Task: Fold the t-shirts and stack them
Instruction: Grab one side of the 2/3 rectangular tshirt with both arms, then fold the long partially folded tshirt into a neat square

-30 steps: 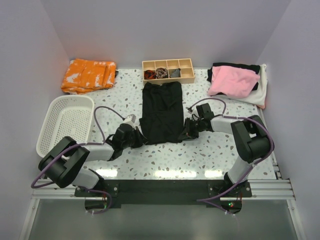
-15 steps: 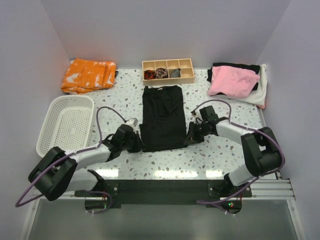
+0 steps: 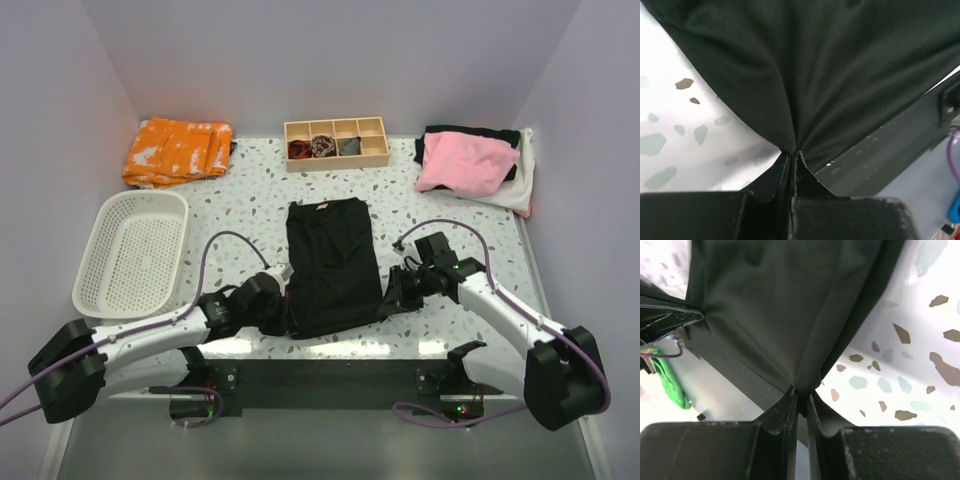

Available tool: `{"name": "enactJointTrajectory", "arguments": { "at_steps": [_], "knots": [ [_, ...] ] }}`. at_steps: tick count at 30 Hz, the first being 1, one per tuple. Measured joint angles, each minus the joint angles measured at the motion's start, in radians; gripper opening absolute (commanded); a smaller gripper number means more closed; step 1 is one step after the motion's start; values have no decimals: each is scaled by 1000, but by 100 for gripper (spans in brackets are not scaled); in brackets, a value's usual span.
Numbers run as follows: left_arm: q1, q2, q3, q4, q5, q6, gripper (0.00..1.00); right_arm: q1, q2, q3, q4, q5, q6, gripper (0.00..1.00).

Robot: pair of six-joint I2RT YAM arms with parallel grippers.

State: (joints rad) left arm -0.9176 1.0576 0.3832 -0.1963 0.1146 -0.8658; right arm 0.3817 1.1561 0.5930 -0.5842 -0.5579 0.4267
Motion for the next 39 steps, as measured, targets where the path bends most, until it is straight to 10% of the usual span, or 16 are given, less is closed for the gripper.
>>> {"name": "enactJointTrajectory", "arguments": {
  "at_steps": [17, 32, 35, 39],
  "knots": [
    [0, 134, 468, -217, -403, 48, 0, 0, 137, 410, -10, 169, -17, 15],
    [362, 542, 750, -38, -340, 276, 0, -23, 703, 921, 17, 235, -77, 14],
    [394, 645, 829, -11, -303, 305, 5, -38, 806, 1036, 10, 235, -81, 26],
    [437, 792, 931, 18, -265, 338, 46, -67, 941, 1192, 6, 253, -82, 62]
  ]
}}
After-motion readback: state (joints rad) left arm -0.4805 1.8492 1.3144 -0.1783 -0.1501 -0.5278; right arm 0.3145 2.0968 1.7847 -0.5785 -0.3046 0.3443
